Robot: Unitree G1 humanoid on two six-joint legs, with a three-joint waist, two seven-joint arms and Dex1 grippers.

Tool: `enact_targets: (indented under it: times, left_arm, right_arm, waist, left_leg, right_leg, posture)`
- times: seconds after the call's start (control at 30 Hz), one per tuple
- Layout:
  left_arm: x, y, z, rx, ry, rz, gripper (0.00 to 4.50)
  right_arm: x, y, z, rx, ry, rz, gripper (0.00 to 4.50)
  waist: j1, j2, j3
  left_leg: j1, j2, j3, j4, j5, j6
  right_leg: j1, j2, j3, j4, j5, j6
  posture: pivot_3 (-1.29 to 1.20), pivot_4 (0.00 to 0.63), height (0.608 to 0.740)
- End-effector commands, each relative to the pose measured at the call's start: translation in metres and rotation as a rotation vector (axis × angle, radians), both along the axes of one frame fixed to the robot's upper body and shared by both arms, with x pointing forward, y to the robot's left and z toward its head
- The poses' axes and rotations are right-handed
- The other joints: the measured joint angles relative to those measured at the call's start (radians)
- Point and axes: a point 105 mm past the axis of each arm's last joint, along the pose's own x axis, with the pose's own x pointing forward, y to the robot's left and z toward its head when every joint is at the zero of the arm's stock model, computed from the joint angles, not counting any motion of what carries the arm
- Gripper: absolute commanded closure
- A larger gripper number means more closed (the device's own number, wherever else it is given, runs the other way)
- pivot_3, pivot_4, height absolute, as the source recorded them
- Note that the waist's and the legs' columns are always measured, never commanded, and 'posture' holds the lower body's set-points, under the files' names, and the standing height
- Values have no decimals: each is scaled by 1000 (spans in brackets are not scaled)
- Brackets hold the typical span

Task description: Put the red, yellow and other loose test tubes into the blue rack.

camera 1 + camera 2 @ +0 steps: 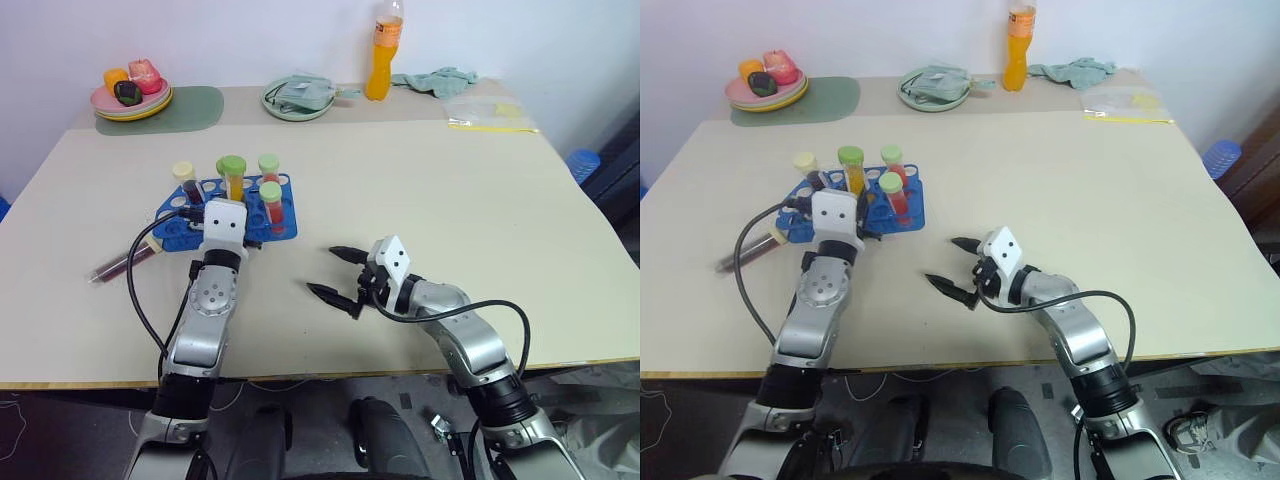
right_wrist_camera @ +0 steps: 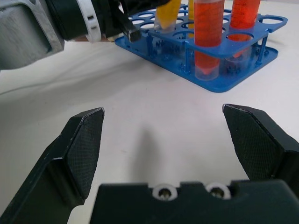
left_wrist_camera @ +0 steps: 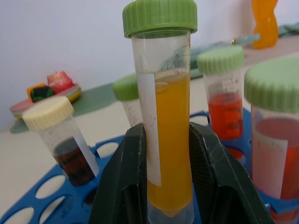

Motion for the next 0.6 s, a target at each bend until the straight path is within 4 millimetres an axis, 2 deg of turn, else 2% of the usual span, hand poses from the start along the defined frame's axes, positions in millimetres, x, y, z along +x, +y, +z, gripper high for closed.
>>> enact_targets:
  times: [0.03, 0.27, 0.57, 0.6]
  left_arm:
    - [2, -2, 6, -6, -11, -1, 3804]
    - [4, 0, 3, -57, -41, -7, 3804]
    - [3, 7, -13, -124, -66, -31, 3804]
    - [3, 8, -14, -125, -67, -34, 3305]
  right_arm:
    - [0, 6, 13, 24, -54, 18, 0]
    - [2, 8, 14, 21, -60, 26, 0]
    - [2, 9, 15, 15, -73, 35, 0]
    - [3, 9, 15, 14, -74, 37, 0]
  waist:
    - [0, 0, 0]
    - [1, 0, 0]
    - [1, 0, 0]
    - [1, 0, 0]
  left_leg:
    - [0, 0, 0, 0, 0, 0]
    - [0, 0, 0, 0, 0, 0]
    - [1, 0, 0, 1, 0, 0]
    - [1, 0, 0, 1, 0, 0]
  right_leg:
    - [0, 0, 0, 0, 0, 0]
    - [0, 0, 0, 0, 0, 0]
    - [0, 0, 0, 1, 0, 0]
    - [0, 0, 0, 1, 0, 0]
  posture:
    - [0, 150, 740]
    - [0, 150, 740]
    - [0, 150, 740]
    - [0, 150, 740]
